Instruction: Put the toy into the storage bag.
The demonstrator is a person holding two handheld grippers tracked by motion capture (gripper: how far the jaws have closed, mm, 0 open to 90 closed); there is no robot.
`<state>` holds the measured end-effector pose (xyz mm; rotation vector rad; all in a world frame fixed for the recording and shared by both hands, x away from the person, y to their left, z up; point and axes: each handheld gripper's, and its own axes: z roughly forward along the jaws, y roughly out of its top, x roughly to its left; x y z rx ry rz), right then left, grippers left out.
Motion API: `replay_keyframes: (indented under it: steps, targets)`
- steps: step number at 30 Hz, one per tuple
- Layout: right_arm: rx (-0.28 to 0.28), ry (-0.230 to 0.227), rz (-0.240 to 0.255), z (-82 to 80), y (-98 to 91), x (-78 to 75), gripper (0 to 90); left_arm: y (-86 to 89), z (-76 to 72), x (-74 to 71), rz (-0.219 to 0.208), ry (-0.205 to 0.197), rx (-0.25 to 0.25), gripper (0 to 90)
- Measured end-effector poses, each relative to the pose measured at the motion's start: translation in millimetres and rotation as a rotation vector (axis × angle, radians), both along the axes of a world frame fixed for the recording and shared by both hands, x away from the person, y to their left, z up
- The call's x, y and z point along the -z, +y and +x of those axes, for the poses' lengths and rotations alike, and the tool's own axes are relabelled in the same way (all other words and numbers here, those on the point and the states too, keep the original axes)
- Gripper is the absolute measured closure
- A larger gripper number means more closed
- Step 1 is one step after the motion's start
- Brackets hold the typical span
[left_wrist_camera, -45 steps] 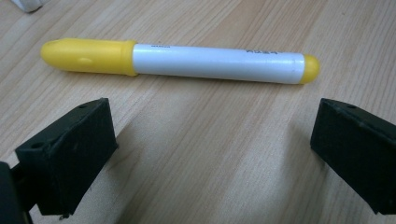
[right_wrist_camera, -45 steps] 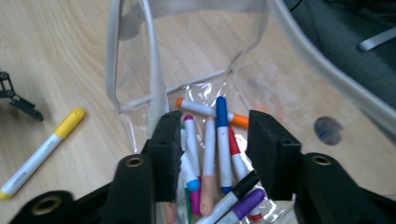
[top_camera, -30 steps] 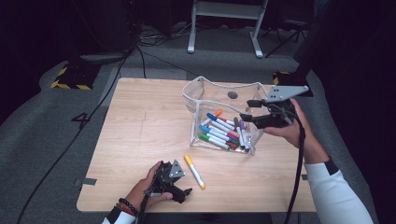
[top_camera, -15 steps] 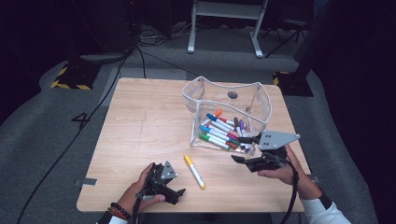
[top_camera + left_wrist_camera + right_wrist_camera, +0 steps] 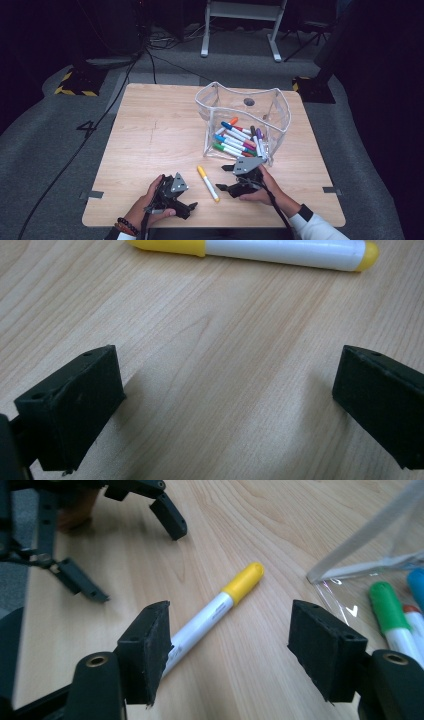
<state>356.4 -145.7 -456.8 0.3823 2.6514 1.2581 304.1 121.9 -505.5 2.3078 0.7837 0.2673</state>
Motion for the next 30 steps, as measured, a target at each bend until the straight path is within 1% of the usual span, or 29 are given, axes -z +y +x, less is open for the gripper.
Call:
replay_keyframes:
  steps: [1, 2, 3, 4, 7, 9, 10, 11, 12, 14, 15, 16, 17, 18, 20, 22, 24, 28, 29, 30]
  targets:
    - [0.001, 0.0, -0.001, 2.4, 5.9, 3.1, 34.5, 0.0, 0.0, 0.0, 0.0, 0.0, 0.0, 0.1]
    - [-0.001, 0.018, 0.008, 4.9, 9.9, 5.1, 34.6, 0.0, 0.0, 0.0, -0.001, 0.0, 0.0, 0.1]
    - [0.0, 0.051, 0.023, 9.1, 16.2, 8.3, 34.5, 0.0, 0.0, 0.0, 0.001, 0.0, 0.0, 0.1]
    - [0.0, 0.052, 0.023, 11.0, 20.1, 10.0, 34.7, 0.0, 0.0, 0.0, 0.0, 0.0, 0.0, 0.0]
    - [0.008, 0.051, -0.014, 17.7, 36.8, 18.0, 35.3, 0.0, 0.1, 0.0, 0.0, -0.001, 0.001, 0.1]
    - [0.01, 0.037, -0.037, 21.2, 44.9, 23.0, 39.7, 0.0, 0.1, 0.0, 0.0, 0.0, 0.001, 0.1]
    - [0.01, 0.038, -0.037, 22.9, 46.9, 24.7, 40.8, 0.0, 0.1, 0.0, 0.0, 0.0, 0.001, 0.1]
    - [0.026, 0.061, -0.027, 26.7, 49.6, 27.2, 41.5, 0.0, 0.1, 0.0, 0.0, -0.001, 0.001, 0.1]
    - [0.042, 0.069, -0.034, 29.4, 52.2, 29.3, 41.7, 0.0, 0.1, 0.1, 0.0, -0.001, 0.001, 0.1]
    - [0.058, 0.044, -0.06, 31.0, 55.3, 31.7, 42.7, 0.0, 0.1, 0.1, 0.0, 0.0, 0.001, 0.1]
    - [0.067, 0.048, -0.071, 32.6, 56.7, 33.6, 43.4, 0.0, 0.1, 0.0, 0.0, 0.0, 0.001, 0.1]
    - [0.067, 0.048, -0.071, 32.6, 56.7, 33.6, 43.4, 0.0, 0.1, 0.0, 0.0, 0.0, 0.001, 0.1]
    - [0.07, 0.057, -0.07, 33.9, 57.3, 35.0, 43.8, 0.0, 0.1, 0.0, 0.0, -0.001, 0.001, 0.1]
    - [0.087, 0.057, -0.086, 36.4, 58.7, 37.5, 46.2, 0.0, 0.1, 0.0, 0.0, 0.0, 0.001, 0.1]
    - [0.092, 0.054, -0.096, 37.9, 59.3, 39.0, 48.9, 0.0, 0.1, 0.0, 0.0, -0.001, 0.001, 0.1]
    - [0.087, 0.076, -0.085, 39.9, 57.9, 39.8, 52.7, 0.0, 0.1, 0.0, 0.0, 0.0, 0.001, 0.1]
    - [0.096, 0.077, -0.083, 41.5, 55.2, 39.4, 58.9, 0.0, 0.1, 0.0, 0.0, -0.001, 0.001, 0.0]
    - [0.08, 0.082, -0.095, 42.8, 47.7, 37.6, 73.2, 0.0, 0.1, 0.0, 0.0, -0.001, 0.001, 0.0]
    - [0.08, 0.082, -0.095, 42.8, 47.7, 37.6, 73.2, 0.0, 0.1, 0.1, 0.0, -0.001, 0.001, 0.0]
    - [0.07, 0.068, -0.098, 44.9, 40.3, 37.6, 74.6, 0.0, 0.1, 0.0, 0.0, 0.0, 0.001, 0.1]
